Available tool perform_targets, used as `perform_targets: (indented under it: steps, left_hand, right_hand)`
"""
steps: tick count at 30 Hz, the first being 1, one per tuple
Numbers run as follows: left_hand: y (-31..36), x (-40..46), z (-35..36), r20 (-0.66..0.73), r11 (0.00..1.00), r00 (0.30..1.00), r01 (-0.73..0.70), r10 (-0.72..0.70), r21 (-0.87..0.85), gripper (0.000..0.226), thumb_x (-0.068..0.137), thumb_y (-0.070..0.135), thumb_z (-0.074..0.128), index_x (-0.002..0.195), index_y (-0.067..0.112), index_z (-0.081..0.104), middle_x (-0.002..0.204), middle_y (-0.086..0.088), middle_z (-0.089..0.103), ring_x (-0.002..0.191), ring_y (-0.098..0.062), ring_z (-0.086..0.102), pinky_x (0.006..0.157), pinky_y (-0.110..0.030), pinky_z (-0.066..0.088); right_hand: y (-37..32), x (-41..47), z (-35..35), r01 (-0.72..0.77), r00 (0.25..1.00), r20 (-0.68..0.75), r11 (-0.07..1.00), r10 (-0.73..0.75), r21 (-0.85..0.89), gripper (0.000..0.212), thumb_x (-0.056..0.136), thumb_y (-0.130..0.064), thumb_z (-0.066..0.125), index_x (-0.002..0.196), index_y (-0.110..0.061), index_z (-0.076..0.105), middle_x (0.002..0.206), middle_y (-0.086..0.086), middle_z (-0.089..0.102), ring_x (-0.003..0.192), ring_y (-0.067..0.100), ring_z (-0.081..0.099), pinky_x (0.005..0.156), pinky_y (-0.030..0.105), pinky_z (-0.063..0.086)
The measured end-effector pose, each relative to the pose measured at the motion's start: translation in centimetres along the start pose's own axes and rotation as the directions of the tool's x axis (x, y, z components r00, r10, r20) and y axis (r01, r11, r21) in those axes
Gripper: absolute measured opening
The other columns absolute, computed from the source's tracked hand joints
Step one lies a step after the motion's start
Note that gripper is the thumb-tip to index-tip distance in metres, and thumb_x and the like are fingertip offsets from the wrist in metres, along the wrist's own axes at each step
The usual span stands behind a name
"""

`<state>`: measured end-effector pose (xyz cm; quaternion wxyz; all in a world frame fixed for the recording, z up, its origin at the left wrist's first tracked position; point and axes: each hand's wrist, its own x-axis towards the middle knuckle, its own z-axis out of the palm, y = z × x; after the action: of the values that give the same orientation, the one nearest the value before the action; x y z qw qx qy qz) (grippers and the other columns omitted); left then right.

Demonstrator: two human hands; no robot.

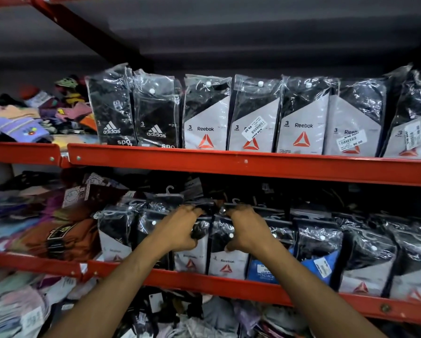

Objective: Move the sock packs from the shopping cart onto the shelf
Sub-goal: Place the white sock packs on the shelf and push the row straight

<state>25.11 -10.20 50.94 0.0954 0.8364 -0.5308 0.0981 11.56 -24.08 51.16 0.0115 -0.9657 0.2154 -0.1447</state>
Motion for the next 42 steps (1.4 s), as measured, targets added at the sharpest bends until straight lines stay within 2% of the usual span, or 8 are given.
perform_targets:
  steps: [6, 11, 22, 29, 32, 35, 38, 42]
  left_hand:
    - [0.0, -0.9, 0.5, -0.062, 0.995, 0.996, -0.062, 0.067, 0.077, 0.098, 0.077, 0.030, 0.082, 0.154, 0.012, 0.024, 0.155, -0.007, 0.040, 0.143, -0.025, 0.036, 0.124, -0.044, 0.021]
    - [0.0, -1.6, 0.9, -0.156, 0.998, 0.986, -0.057, 0.062, 0.033, 0.070, 0.087, 0.018, 0.075, 0.148, 0.021, 0.040, 0.153, -0.001, 0.046, 0.138, -0.021, 0.045, 0.114, -0.035, 0.039]
    - [0.3, -1.5, 1.5, -0.188, 1.000, 0.982, -0.015, 0.019, 0.022, 0.058, 0.091, 0.009, 0.068, 0.143, 0.021, 0.044, 0.143, -0.005, 0.056, 0.119, -0.023, 0.061, 0.090, -0.036, 0.056]
    - [-0.1, -1.6, 2.7, -0.219, 0.999, 0.975, -0.047, 0.049, 0.017, 0.064, 0.095, 0.009, 0.062, 0.151, 0.020, 0.033, 0.161, -0.002, 0.033, 0.146, -0.020, 0.035, 0.115, -0.037, 0.038]
    - [-0.4, -1.7, 3.2, -0.214, 0.998, 0.975, -0.059, 0.063, 0.027, 0.066, 0.099, 0.015, 0.057, 0.155, 0.018, 0.023, 0.165, -0.004, 0.023, 0.152, -0.020, 0.019, 0.121, -0.032, 0.015]
    - [-0.3, -2.4, 3.8, -0.243, 0.995, 0.966, -0.069, 0.084, 0.073, 0.071, 0.101, 0.026, 0.051, 0.157, 0.016, 0.008, 0.167, -0.003, 0.008, 0.154, -0.018, 0.002, 0.123, -0.032, -0.003]
    - [-0.1, -3.3, 4.8, -0.296, 0.991, 0.950, -0.071, 0.102, 0.114, 0.071, 0.103, 0.031, 0.043, 0.157, 0.015, 0.000, 0.166, -0.002, -0.003, 0.153, -0.017, -0.009, 0.121, -0.033, -0.013]
    - [0.4, -4.1, 5.8, -0.321, 0.984, 0.936, -0.108, 0.148, 0.141, 0.067, 0.102, 0.029, 0.035, 0.157, 0.013, -0.001, 0.168, -0.005, -0.002, 0.153, -0.016, -0.014, 0.125, -0.040, -0.003]
  right_hand:
    - [-0.1, -1.6, 0.6, 0.086, 0.979, -0.186, 0.996, -0.081, 0.021, 0.076, 0.078, -0.042, 0.080, 0.143, -0.018, 0.047, 0.139, 0.003, 0.059, 0.127, 0.028, 0.054, 0.099, 0.041, 0.050]
    - [-0.2, -2.2, 1.4, 0.094, 0.971, -0.227, 0.995, -0.081, 0.045, 0.042, 0.091, -0.022, 0.068, 0.131, -0.021, 0.055, 0.127, 0.004, 0.068, 0.109, 0.029, 0.065, 0.082, 0.043, 0.056]
    - [0.7, -1.9, 2.4, 0.118, 0.957, -0.278, 0.987, -0.083, 0.111, 0.048, 0.090, -0.008, 0.068, 0.134, -0.022, 0.055, 0.130, 0.005, 0.068, 0.112, 0.026, 0.067, 0.086, 0.042, 0.057]
    - [0.9, -1.8, 3.4, 0.154, 0.945, -0.303, 0.985, -0.123, 0.080, 0.053, 0.096, -0.007, 0.060, 0.146, -0.019, 0.045, 0.148, 0.004, 0.053, 0.132, 0.024, 0.052, 0.103, 0.037, 0.047]
    - [0.9, -2.2, 4.0, 0.177, 0.938, -0.304, 0.984, -0.165, 0.011, 0.056, 0.102, -0.010, 0.049, 0.154, -0.013, 0.030, 0.161, 0.008, 0.035, 0.150, 0.024, 0.027, 0.123, 0.035, 0.015]
    - [0.7, -2.8, 4.6, 0.174, 0.923, -0.342, 0.984, -0.177, -0.039, 0.057, 0.105, -0.017, 0.041, 0.157, -0.010, 0.019, 0.165, 0.010, 0.021, 0.155, 0.023, 0.012, 0.123, 0.036, -0.004]
    - [0.5, -3.4, 5.8, 0.148, 0.912, -0.376, 0.987, -0.162, -0.067, 0.057, 0.104, -0.025, 0.035, 0.157, -0.009, 0.019, 0.165, 0.012, 0.020, 0.154, 0.026, 0.011, 0.125, 0.040, -0.004]
    - [0.6, -4.5, 6.5, 0.106, 0.898, -0.418, 0.990, -0.135, -0.093, 0.064, 0.099, -0.035, 0.029, 0.156, -0.008, 0.019, 0.165, 0.013, 0.017, 0.154, 0.028, 0.010, 0.121, 0.044, 0.004]
